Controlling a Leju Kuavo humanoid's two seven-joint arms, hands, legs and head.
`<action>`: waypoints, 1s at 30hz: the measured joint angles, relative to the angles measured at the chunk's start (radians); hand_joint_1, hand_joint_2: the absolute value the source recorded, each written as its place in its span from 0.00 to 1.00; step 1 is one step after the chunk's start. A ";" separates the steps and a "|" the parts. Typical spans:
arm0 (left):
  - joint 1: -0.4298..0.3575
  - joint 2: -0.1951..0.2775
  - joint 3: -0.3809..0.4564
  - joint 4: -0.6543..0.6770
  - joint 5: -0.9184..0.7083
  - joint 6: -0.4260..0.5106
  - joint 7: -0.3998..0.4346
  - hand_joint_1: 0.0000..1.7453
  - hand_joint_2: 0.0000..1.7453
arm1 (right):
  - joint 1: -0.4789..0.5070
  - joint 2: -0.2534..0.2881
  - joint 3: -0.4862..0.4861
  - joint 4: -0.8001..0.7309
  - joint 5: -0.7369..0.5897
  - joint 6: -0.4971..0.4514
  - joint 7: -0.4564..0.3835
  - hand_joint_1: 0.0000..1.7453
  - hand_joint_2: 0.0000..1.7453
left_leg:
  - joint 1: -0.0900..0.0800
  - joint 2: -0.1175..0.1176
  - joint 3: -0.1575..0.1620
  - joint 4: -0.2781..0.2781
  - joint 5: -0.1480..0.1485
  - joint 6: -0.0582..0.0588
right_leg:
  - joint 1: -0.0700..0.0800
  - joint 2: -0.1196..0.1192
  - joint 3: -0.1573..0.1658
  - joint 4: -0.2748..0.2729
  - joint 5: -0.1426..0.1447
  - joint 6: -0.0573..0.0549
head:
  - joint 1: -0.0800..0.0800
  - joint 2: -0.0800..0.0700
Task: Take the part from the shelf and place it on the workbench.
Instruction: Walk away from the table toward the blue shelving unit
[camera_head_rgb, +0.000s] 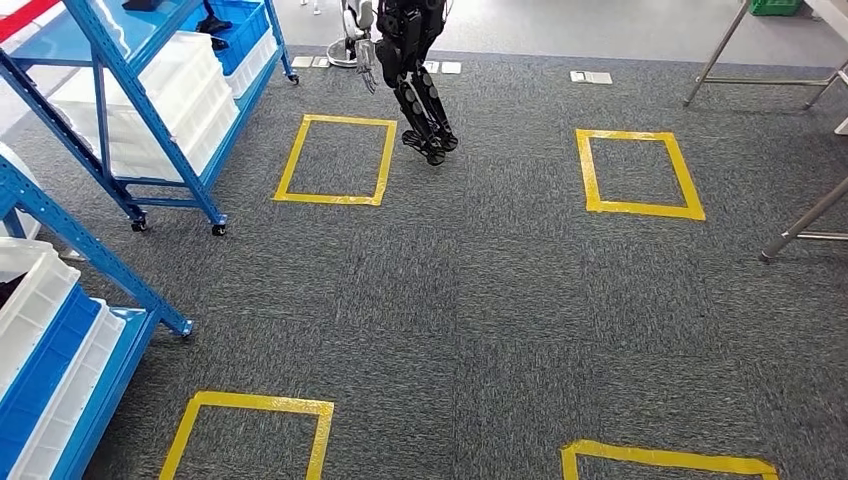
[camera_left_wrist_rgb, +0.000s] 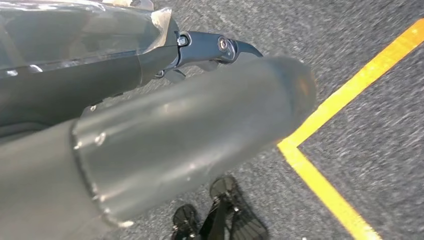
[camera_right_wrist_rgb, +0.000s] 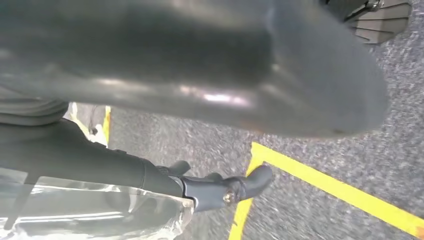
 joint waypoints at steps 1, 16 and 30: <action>0.000 0.000 0.000 0.000 0.000 0.001 0.000 0.00 0.00 | 0.000 0.000 0.000 0.000 0.001 0.000 0.000 0.00 0.00 | 0.001 0.020 -0.011 0.023 -0.016 -0.004 | -0.001 -0.010 0.001 -0.002 0.003 -0.009 | -0.002 0.000; -0.003 -0.001 -0.003 0.000 -0.005 0.004 0.001 0.00 0.00 | -0.002 0.001 0.000 0.000 0.015 0.004 0.001 0.00 0.00 | -0.009 0.130 0.012 -0.003 -0.010 0.024 | 0.026 -0.121 0.008 0.015 -0.029 -0.002 | -0.004 0.000; 0.001 0.000 -0.009 0.000 -0.008 0.003 0.002 0.00 0.00 | -0.002 -0.005 0.000 0.000 0.028 0.009 0.013 0.00 0.00 | -0.004 -0.012 0.007 -0.003 -0.003 0.006 | 0.014 0.010 -0.004 0.000 0.001 -0.013 | 0.001 0.000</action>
